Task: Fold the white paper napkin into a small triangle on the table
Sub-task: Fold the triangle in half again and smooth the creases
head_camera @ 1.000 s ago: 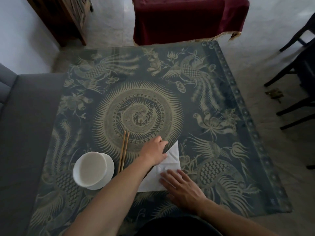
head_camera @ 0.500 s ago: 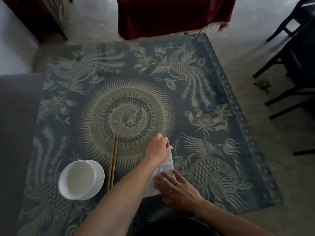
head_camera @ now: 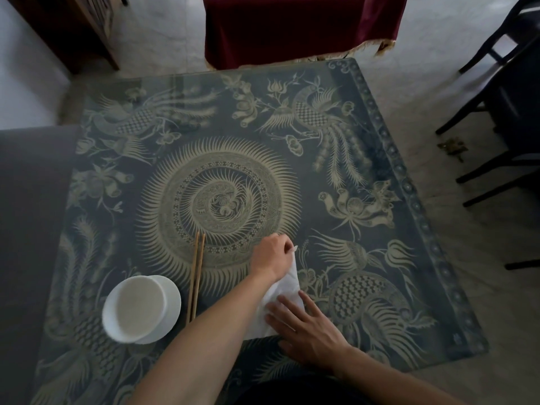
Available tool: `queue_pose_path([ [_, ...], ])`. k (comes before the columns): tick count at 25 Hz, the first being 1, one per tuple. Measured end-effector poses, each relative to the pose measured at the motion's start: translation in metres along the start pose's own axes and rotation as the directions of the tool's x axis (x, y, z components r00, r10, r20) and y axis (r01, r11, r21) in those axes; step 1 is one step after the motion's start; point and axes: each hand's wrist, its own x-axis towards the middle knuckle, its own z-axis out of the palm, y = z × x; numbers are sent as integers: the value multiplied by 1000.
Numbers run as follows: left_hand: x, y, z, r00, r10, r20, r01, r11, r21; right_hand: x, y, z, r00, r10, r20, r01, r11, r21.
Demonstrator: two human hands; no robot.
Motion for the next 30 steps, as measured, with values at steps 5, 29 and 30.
queue_pose_path([
  [5,0,-8,-30,994,46,104,-19,969,-246,5,11,0,996,-44,-72,39,997,-70],
  [29,-113,-71,-53,996,65,61,-37,926,-375,-4,0,4,967,-87,-240,77,996,-50],
  [30,-118,-74,-51,996,54,71,-24,928,-371,-4,-1,7,966,-75,-246,67,997,-42],
])
